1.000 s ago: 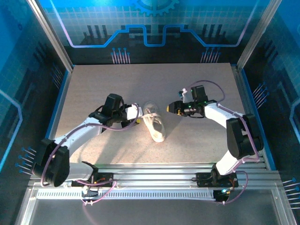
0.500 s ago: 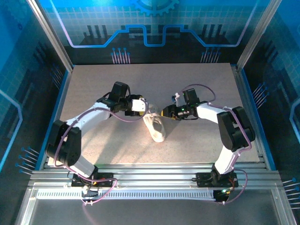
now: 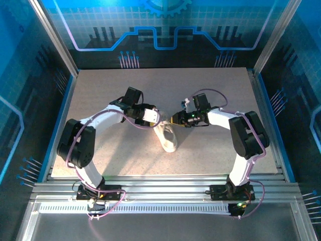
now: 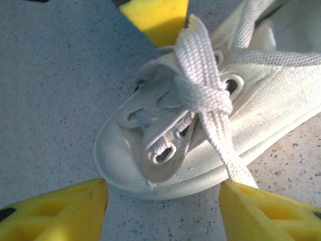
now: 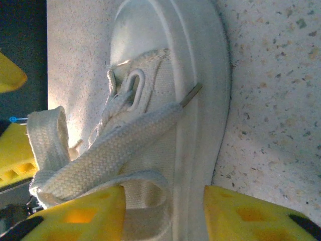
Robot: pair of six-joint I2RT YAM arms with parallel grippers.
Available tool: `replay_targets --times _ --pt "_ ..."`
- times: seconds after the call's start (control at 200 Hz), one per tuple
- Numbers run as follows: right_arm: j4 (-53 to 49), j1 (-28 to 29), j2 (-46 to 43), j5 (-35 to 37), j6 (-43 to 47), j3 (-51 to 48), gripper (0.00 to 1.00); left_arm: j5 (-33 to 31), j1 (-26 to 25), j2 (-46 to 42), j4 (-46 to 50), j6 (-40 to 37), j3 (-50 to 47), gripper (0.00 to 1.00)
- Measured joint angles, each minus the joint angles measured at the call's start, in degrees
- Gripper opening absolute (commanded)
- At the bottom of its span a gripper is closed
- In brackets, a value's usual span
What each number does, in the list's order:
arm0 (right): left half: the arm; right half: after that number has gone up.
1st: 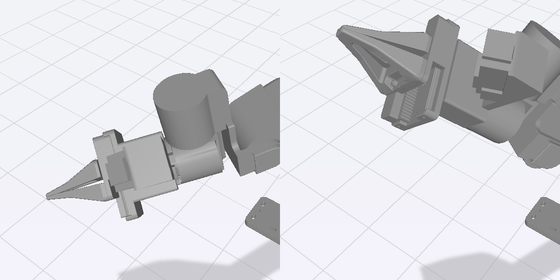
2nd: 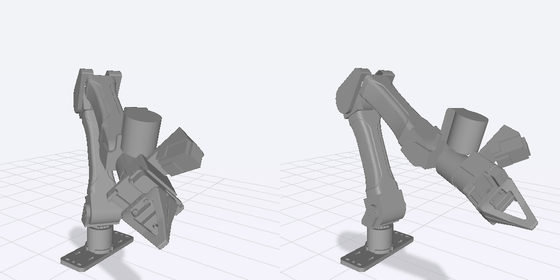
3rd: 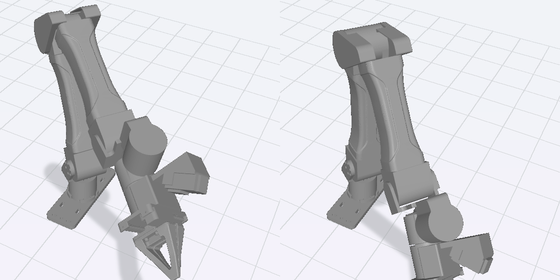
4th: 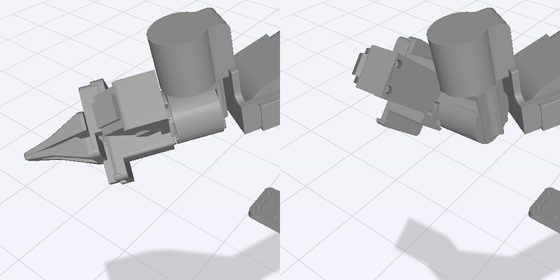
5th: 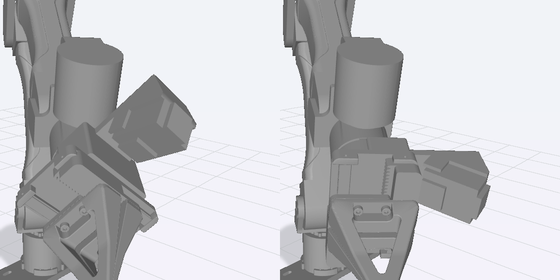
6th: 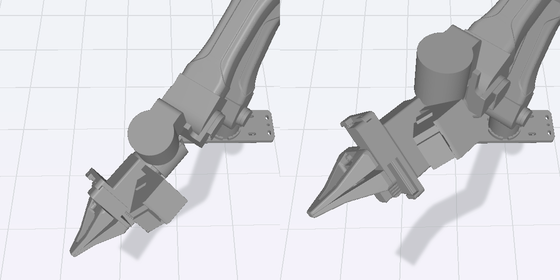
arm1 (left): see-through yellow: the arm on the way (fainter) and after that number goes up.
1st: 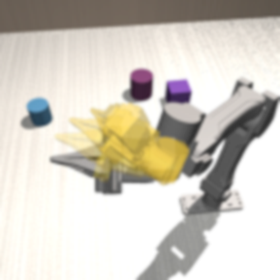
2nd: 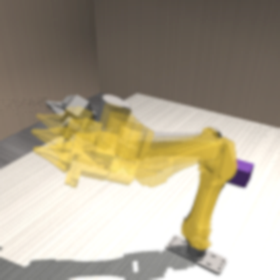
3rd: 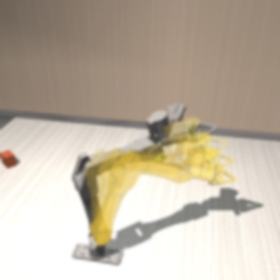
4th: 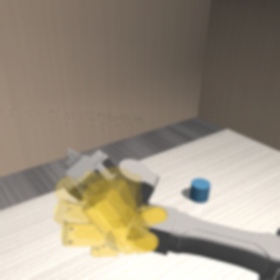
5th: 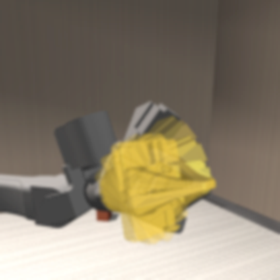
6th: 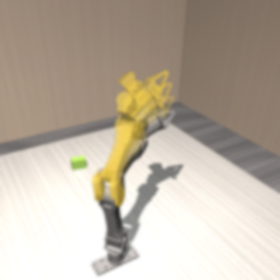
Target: Tie the shoes
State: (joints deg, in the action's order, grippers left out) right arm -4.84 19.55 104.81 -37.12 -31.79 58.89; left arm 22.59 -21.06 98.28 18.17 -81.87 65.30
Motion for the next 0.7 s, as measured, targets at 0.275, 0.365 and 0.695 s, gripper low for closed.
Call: replay_targets --times 0.275,0.365,0.695 --pt "-0.2 0.0 0.0 0.0 -0.4 0.4 0.17 0.0 -1.6 1.7 -0.4 -1.2 0.3 0.58" --pt "-0.2 0.0 0.0 0.2 -0.3 0.8 0.1 0.0 -2.1 1.9 -0.4 -1.2 0.7 0.48" --pt "-1.2 0.0 -1.9 2.7 0.5 0.9 0.0 -0.2 -2.8 1.7 0.4 -0.4 0.5 0.0"
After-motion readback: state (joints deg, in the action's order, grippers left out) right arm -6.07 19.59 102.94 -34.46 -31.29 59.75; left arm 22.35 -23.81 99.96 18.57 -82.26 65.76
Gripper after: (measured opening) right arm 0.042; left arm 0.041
